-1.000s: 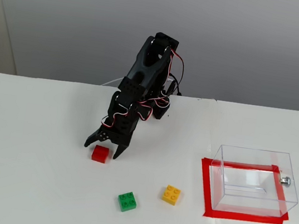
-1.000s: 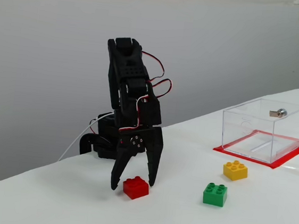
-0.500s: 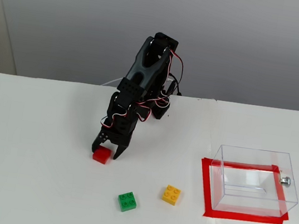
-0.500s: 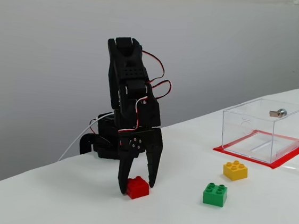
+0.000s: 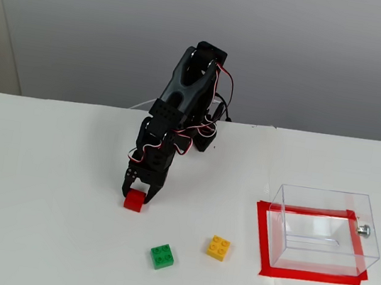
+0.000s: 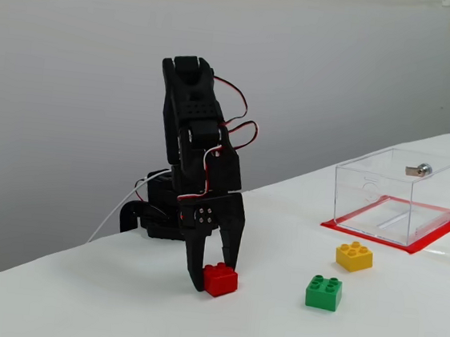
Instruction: Pick the red lego brick and place it into the transparent box
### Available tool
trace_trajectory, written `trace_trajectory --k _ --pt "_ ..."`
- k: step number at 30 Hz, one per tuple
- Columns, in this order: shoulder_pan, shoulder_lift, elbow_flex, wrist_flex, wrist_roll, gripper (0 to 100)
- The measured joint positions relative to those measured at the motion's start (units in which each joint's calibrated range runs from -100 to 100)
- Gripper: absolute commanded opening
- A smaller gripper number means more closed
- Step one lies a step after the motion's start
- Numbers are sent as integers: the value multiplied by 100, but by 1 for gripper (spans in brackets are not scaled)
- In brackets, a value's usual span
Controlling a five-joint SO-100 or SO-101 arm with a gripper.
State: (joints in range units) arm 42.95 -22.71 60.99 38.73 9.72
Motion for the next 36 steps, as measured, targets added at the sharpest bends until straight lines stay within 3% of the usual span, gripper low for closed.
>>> trace_trajectory --k 12,25,36 --pt "-43 -693 -574 86 0 7" --pt "-609 -753 -3345 2202 -630 7" --pt "-1421 -761 -4378 2545 -1036 7"
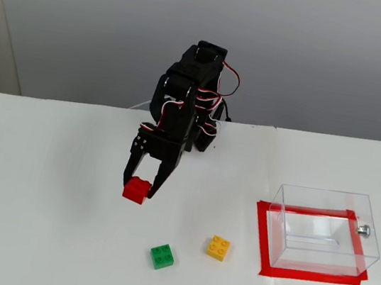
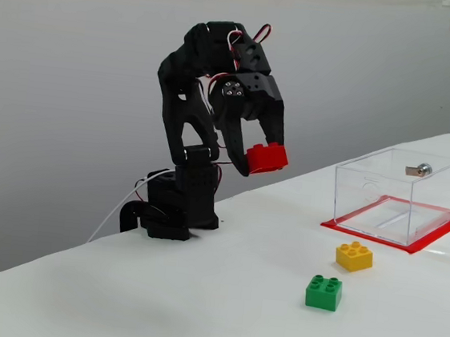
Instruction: Pick the red lego brick and place it into the transparent box
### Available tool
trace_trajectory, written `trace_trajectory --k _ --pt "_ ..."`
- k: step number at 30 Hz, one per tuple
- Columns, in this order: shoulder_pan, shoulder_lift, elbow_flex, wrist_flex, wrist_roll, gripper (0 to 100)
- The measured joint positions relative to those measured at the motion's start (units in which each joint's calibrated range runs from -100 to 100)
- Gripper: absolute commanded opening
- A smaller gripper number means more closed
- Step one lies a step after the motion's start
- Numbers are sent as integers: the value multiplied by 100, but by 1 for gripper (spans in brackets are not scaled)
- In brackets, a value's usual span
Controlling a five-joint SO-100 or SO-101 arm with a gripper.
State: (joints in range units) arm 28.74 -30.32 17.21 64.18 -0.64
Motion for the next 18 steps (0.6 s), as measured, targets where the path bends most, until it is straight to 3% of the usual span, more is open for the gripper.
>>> trace_trajectory --k 18 --pt "-3237 -8 -512 428 -34 7"
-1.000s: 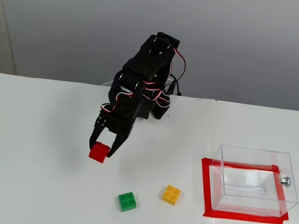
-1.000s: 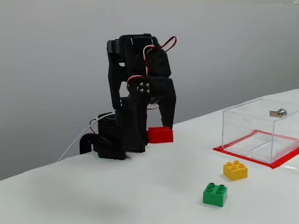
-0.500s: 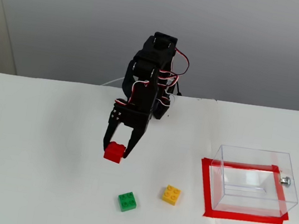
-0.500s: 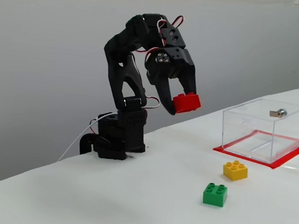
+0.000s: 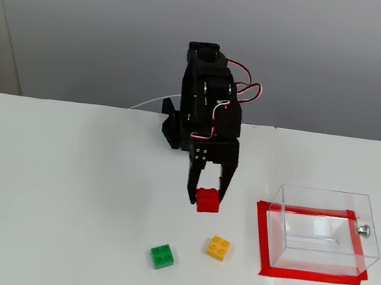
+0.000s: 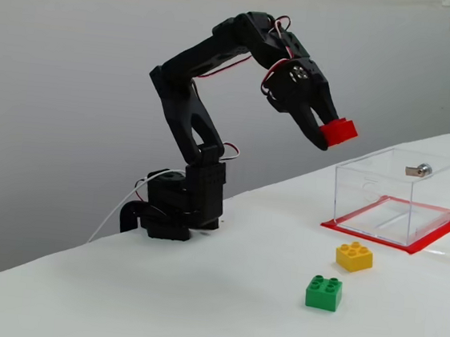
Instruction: Pick the red lego brick and place it into the transparent box
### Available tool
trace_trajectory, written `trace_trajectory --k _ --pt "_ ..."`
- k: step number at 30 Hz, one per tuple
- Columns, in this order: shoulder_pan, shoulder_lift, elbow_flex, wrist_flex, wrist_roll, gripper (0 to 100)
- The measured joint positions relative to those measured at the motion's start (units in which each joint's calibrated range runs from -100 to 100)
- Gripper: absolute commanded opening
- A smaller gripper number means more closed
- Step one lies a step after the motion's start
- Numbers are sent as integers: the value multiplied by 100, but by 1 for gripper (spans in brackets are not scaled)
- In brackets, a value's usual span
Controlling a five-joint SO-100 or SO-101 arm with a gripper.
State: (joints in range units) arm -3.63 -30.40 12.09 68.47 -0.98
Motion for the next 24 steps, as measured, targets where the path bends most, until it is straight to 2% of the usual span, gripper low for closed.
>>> trace_trajectory --k 15,24 --pt "-2628 0 0 -111 0 7" --pt "-3494 524 -265 -848 10 7"
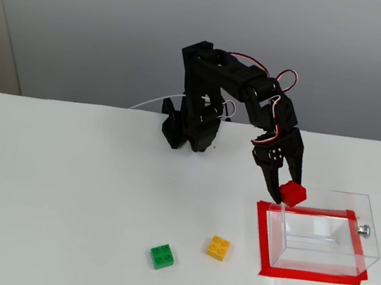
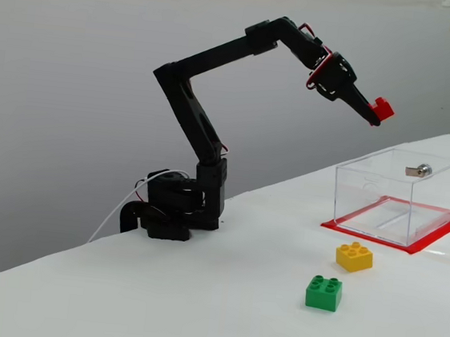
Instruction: Pick the red lego brick and place it into the transparent box
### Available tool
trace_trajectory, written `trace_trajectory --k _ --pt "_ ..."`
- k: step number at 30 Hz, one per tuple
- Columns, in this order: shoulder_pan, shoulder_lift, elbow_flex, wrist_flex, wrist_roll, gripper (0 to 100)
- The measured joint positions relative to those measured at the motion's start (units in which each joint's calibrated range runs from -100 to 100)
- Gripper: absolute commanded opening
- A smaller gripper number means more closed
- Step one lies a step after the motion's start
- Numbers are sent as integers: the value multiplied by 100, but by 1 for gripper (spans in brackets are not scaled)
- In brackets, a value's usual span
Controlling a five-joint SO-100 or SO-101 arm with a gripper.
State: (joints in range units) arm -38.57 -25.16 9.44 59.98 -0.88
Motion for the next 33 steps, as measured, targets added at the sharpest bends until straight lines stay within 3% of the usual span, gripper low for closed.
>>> trace_trajectory --k 19,33 --pt "-1432 2359 -1703 -26 5 8" --pt "-1517 2960 -2251 -26 5 8"
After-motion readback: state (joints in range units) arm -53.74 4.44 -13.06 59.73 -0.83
